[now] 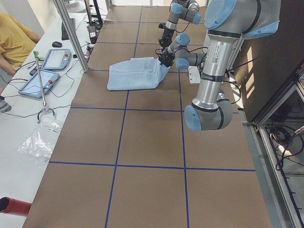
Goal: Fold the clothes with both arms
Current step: 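Lift the near edge and fold it away from the robot with both grippers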
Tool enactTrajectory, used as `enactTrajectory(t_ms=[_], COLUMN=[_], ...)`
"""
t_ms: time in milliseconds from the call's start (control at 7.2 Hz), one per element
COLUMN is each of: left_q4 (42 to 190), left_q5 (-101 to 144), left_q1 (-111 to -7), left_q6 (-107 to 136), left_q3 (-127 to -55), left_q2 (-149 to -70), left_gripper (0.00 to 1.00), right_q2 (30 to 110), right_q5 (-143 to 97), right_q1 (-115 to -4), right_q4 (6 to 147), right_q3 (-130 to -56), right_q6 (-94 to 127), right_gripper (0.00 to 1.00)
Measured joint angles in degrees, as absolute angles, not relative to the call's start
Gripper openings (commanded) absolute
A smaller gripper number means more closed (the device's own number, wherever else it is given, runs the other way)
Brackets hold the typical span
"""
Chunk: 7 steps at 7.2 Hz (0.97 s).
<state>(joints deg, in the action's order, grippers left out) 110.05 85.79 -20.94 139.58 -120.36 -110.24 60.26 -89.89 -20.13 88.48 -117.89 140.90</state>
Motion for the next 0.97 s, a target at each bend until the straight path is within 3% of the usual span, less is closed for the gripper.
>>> enactTrajectory(t_ms=[555,972], left_q4=[109.73,110.51], left_q5=[88.87,89.61], left_q1=[-28.77,-34.09], left_q6=[134.29,130.57], left_q3=[-117.37,-109.35], left_q2=[-113.35,-118.12], left_gripper=[0.0,0.0], right_q2=[52.26,44.54], right_q5=[-93.22,-96.08], right_q1=[-28.56,-34.14], right_q4=[90.84,89.69], right_q3=[-110.06,-96.58], right_q6=[135.83,130.44], right_gripper=[0.0,0.0])
